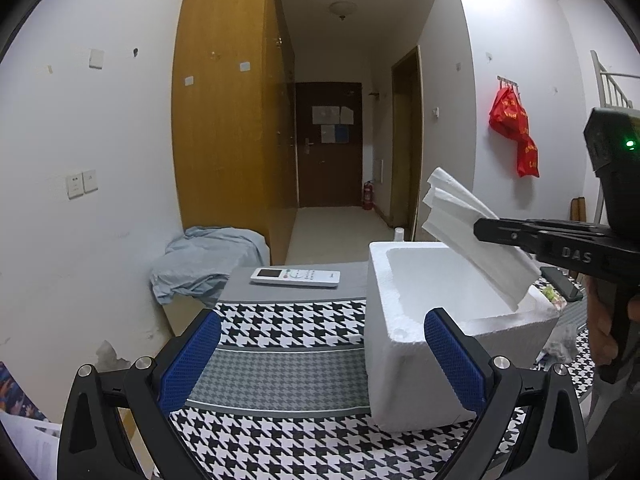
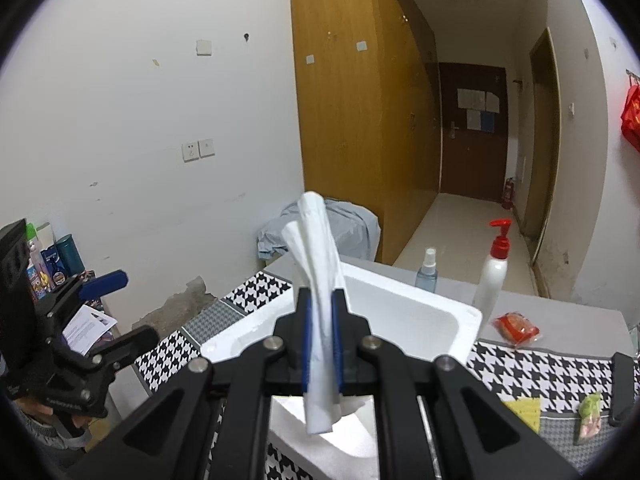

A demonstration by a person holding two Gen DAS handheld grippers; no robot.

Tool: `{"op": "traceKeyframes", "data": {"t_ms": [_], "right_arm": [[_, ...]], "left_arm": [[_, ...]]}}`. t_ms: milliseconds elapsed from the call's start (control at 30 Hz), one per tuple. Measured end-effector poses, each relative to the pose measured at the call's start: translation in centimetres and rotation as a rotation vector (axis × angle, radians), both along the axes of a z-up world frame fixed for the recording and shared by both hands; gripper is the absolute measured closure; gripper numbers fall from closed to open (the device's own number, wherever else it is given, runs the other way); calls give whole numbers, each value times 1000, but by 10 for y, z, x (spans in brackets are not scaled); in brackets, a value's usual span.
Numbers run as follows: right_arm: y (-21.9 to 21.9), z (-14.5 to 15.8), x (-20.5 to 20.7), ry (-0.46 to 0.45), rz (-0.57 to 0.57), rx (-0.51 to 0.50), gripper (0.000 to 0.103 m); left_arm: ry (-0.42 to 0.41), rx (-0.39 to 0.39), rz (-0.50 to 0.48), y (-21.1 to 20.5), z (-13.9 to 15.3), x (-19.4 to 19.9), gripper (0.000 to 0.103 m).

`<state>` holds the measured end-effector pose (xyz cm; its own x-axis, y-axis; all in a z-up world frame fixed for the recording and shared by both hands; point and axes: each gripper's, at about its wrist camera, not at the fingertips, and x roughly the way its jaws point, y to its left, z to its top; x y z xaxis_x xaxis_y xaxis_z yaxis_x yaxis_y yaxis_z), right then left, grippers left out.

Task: Organize soft objects
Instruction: 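Lower the white cloth into the foam box and open the right gripper, then move both grippers away from the box back over the table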

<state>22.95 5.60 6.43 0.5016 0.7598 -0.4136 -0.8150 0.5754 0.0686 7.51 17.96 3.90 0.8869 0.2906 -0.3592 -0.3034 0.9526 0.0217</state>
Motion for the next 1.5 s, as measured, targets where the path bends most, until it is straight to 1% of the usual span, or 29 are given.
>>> {"op": "traceKeyframes", "data": {"t_ms": [167, 333, 400, 467, 500, 533, 567, 700, 800, 833, 867, 967, 1233, 1500], "right_arm": [[9, -6, 5, 35, 9, -12, 91], [17, -12, 9, 54, -9, -38, 90], [18, -14, 10, 62, -10, -45, 78], [19, -16, 11, 66, -16, -51, 54], [19, -16, 10, 67, -16, -47, 48], [19, -16, 10, 68, -18, -42, 39], [19, -15, 9, 68, -20, -38, 36], [20, -17, 7, 60, -14, -56, 32], [19, -18, 1, 32, -11, -56, 19], [19, -18, 0, 25, -16, -59, 10], [18, -17, -1, 15, -21, -61, 3], [15, -16, -4, -1, -22, -52, 1], [1, -10, -7, 5, -17, -25, 1], [-33, -1, -13, -13, -72, 5, 1]], "left_arm": [[3, 6, 12, 2, -2, -1, 1], [8, -4, 22, 6, -5, -2, 1], [6, -6, 23, 5, -5, -4, 1], [4, -7, 21, 5, -4, -5, 1], [3, -4, 24, 5, -4, -6, 1], [2, -2, 28, 5, -4, -6, 1], [1, -4, 27, 5, -4, -7, 1], [-1, -6, 26, 4, -3, -8, 1], [-5, -5, 27, 3, -2, -9, 1], [-6, -5, 29, 4, -2, -9, 1], [-6, -6, 30, 4, -2, -10, 1], [-3, -4, 32, 2, -2, -9, 1], [-17, 3, 21, -8, 4, -10, 1], [-30, 12, -37, -31, 11, -4, 1]]}}
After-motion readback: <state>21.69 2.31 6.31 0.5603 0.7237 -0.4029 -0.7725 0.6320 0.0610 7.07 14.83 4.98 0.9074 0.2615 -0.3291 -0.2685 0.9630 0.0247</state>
